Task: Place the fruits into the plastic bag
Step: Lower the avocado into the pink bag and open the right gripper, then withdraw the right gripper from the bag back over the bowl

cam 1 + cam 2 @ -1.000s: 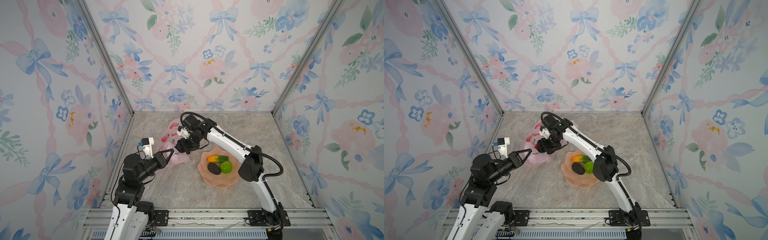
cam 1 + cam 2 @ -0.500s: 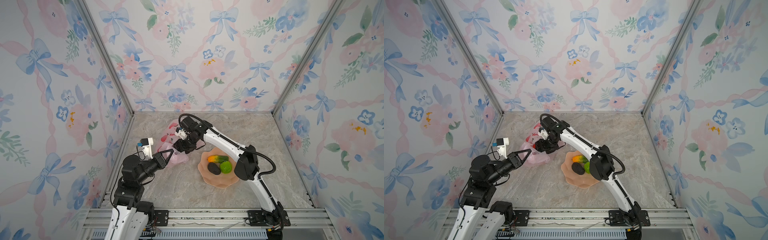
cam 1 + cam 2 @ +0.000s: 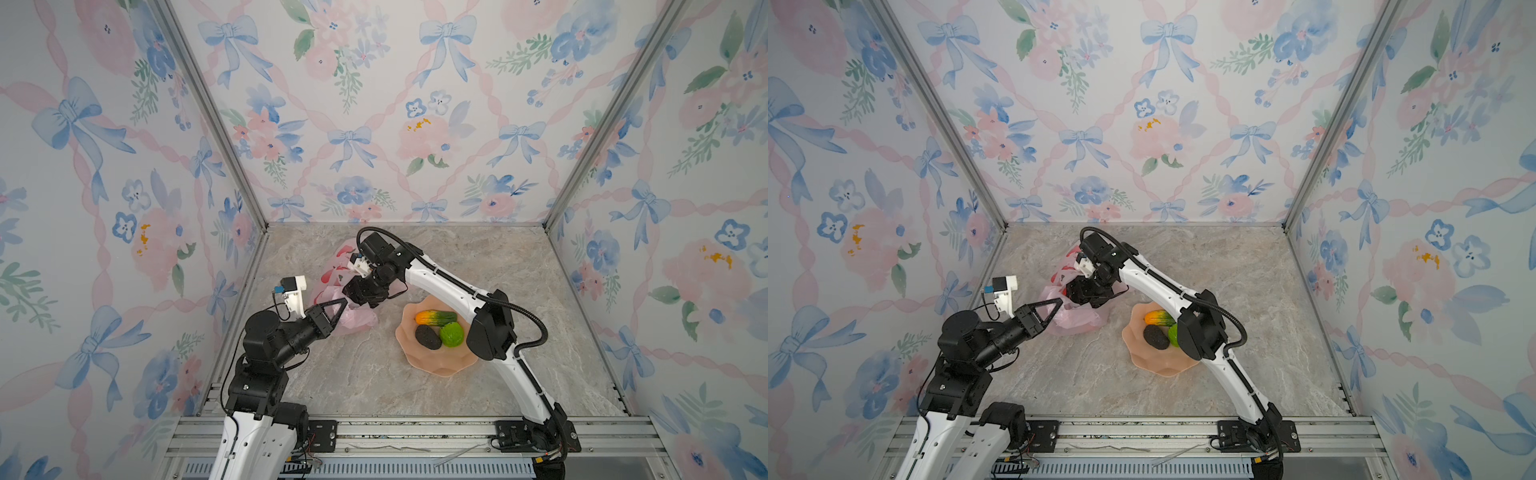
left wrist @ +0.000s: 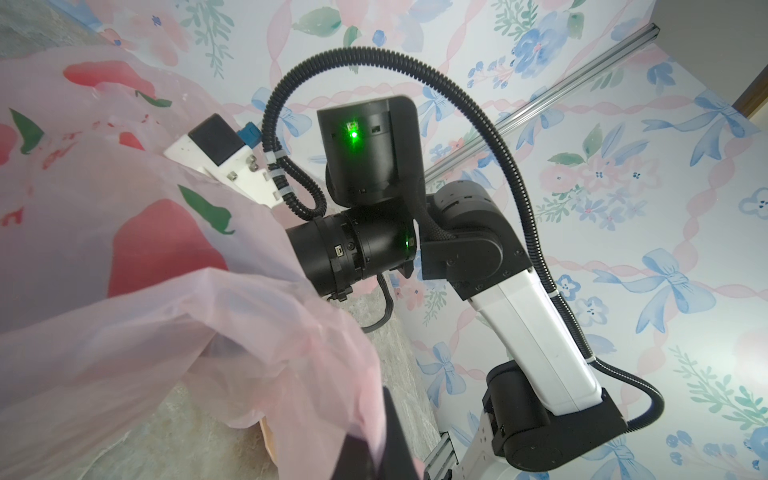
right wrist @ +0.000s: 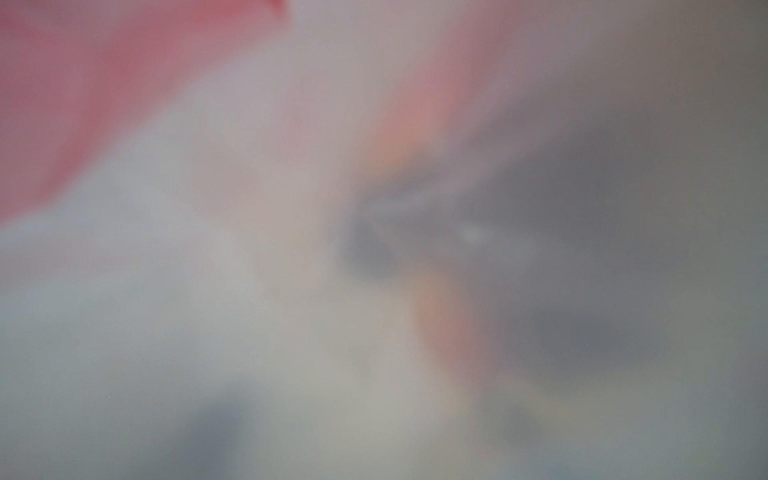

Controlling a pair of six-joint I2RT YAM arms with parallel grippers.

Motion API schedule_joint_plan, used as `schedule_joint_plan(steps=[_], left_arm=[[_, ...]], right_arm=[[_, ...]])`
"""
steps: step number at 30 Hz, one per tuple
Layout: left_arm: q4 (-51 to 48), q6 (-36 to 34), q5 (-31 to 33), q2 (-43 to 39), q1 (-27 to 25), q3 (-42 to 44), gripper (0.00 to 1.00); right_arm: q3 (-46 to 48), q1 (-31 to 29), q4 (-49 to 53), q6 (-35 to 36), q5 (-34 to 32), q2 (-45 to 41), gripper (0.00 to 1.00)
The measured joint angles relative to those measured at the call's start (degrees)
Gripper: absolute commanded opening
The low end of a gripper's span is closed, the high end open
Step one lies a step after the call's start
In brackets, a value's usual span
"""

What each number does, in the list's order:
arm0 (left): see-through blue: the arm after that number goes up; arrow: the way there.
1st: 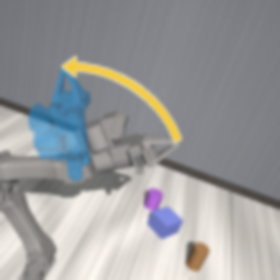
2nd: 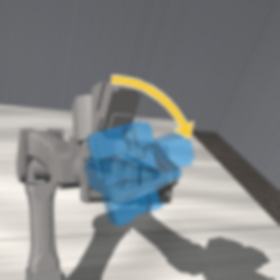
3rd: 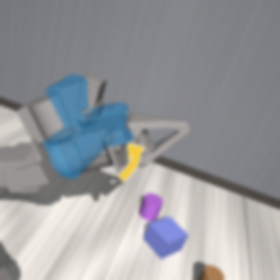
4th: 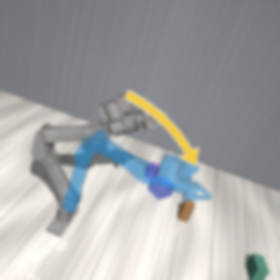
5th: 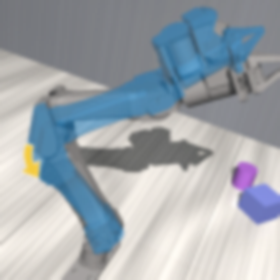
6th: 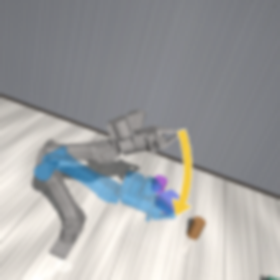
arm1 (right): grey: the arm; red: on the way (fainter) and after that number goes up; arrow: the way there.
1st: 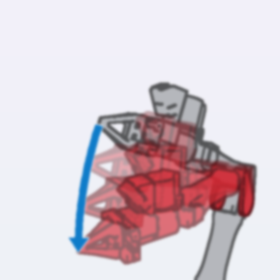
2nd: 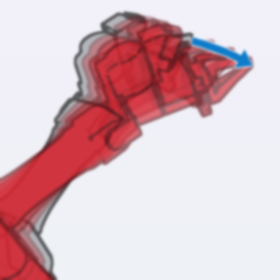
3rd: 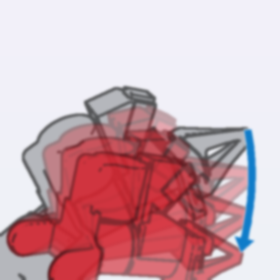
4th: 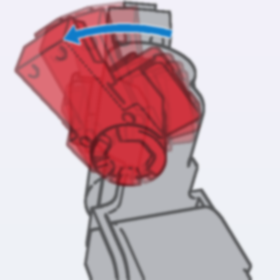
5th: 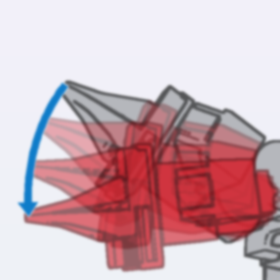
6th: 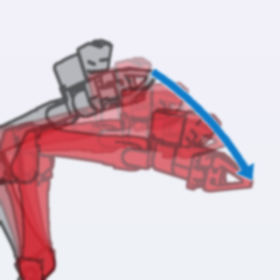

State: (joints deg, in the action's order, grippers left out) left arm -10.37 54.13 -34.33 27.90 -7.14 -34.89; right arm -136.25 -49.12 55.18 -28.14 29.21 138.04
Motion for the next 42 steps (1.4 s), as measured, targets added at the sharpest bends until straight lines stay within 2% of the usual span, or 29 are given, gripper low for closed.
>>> schedule_joint_plan(steps=[5,29,35,42], left_arm=[[0.0,0.09,0.22,0.0,0.0,0.24,0.0],[-0.02,0.11,0.7,0.0,0.0,1.09,0.0],[0.0,0.11,0.87,-0.09,0.0,1.4,0.0],[0.0,0.11,1.03,-0.35,0.0,2.16,0.0]], right_arm=[[0.2,0.0,-0.94,-0.39,0.17,0.0,0.92],[3.3,0.0,-1.97,-0.55,-0.11,-0.35,0.92],[6.43,0.0,-1.92,0.07,-1.2,-3.8,0.92],[11.34,0.0,-1.92,1.6,-3.52,-12.46,0.92]])
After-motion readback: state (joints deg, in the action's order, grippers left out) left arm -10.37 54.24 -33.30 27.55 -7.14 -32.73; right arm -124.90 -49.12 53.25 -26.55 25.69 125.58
